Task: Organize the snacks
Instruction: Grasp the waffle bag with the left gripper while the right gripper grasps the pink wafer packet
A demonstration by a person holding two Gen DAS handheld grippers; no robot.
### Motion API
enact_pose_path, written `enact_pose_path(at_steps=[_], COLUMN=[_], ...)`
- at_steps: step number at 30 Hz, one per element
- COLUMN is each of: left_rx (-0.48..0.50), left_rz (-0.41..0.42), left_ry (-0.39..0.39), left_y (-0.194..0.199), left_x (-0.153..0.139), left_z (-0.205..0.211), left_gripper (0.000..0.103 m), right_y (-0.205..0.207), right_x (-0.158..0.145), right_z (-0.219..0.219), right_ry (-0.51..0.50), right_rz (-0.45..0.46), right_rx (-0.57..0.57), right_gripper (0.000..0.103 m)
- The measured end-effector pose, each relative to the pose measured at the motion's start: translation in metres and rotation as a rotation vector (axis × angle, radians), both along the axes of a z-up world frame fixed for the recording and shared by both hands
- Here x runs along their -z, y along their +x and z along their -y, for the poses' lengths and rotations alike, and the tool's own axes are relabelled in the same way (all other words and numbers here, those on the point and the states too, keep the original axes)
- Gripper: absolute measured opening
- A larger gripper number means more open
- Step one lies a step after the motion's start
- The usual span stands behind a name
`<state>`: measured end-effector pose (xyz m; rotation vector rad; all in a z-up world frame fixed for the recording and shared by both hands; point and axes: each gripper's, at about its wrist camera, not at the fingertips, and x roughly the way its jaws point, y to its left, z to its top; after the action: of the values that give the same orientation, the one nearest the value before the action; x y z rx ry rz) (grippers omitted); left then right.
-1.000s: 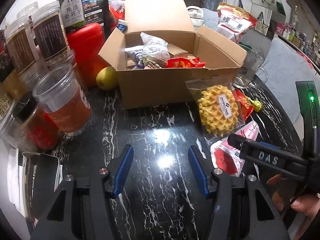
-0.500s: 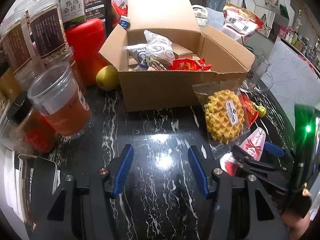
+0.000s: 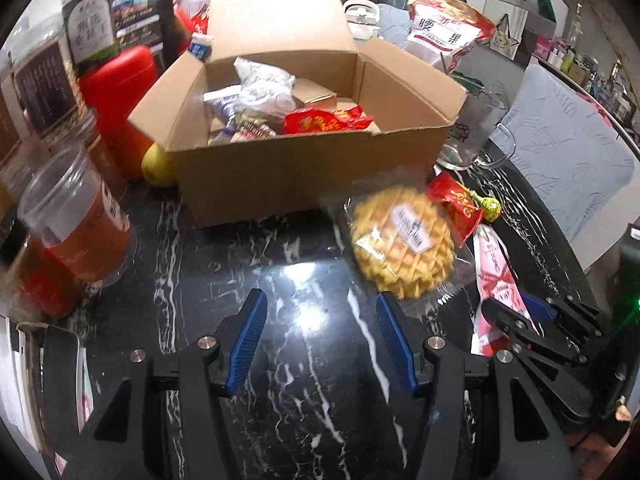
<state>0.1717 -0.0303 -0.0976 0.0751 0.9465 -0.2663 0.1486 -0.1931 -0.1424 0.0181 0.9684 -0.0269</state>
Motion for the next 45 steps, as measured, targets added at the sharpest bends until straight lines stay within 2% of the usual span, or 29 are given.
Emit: enact_pose_path(at_steps=[4,9,13,16,20,22,24,26,27,29,31,35,37,38,41,45], left_rx=[0.020,0.030,0.031,0.030,0.010,-0.011,-0.024,-0.034,-0.046,-0.060,-0.073,-0.086,-0.093,-0.091,-0.068,-0.065], left_rz=[-0.023,-0.062,-0.071,-0.112,-0.171,-0.148,-0.139,-0.152,-0.162,-0.175,-0.196,-0.214,-0.221,-0.234,-0.215,-0.188], left_ry=[-0.016,-0.057,-0.094,-0.122,-0.094,-0.041,-0.006,-0.019,-0.024,-0.039,-0.047,-0.025,0.002,0.029,0.081,0.055], left_y=[0.004,0.011,0.020,0.032,0.050,0.053,0.059,0.066,0.069,0.073,0.077,0.084,0.089,0.092,0.092,0.092], left_x=[0.003,0.006,0.006,0.009,0.021,0.022,0.022,0.026,0.029,0.033,0.038,0.046,0.051,0.056,0.060,0.061], left_z=[0.011,0.028,0.040,0.052,0.070,0.077,0.083,0.085,0.084,0.081,0.082,0.087,0.091,0.095,0.102,0.100], left_gripper=[0.056,0.056,0.056,0.056,0.056,0.056,0.061,0.076,0.079,0.093,0.098,0.099,0.099,0.103,0.103,0.103], right_y=[-0.008,-0.015,-0.021,-0.022,-0.020,-0.019,-0.018,-0.018,-0.018,-0.017,-0.017,-0.017,-0.017,-0.017,-0.016,-0.015], right_x=[-0.003,-0.004,-0.003,-0.003,-0.003,-0.003,-0.003,-0.003,-0.003,-0.003,-0.002,-0.001,-0.001,-0.001,-0.001,-0.001], right_z=[0.012,0.032,0.049,0.053,0.055,0.056,0.057,0.057,0.057,0.059,0.062,0.065,0.065,0.066,0.066,0.065], right_ry=[0.051,0.056,0.104,0.111,0.119,0.122,0.120,0.118,0.118,0.128,0.144,0.166,0.169,0.169,0.169,0.147], right_rz=[0.026,0.041,0.044,0.041,0.040,0.037,0.032,0.028,0.027,0.023,0.020,0.020,0.021,0.021,0.017,0.014], right_rx=[-0.008,0.022,0.017,0.006,-0.011,-0.016,-0.027,-0.041,-0.045,-0.053,-0.056,-0.055,-0.054,-0.054,-0.049,-0.051], right_gripper=[0.021,0.020,0.020,0.021,0.021,0.021,0.021,0.021,0.021,0.021,0.021,0.022,0.022,0.023,0.025,0.032])
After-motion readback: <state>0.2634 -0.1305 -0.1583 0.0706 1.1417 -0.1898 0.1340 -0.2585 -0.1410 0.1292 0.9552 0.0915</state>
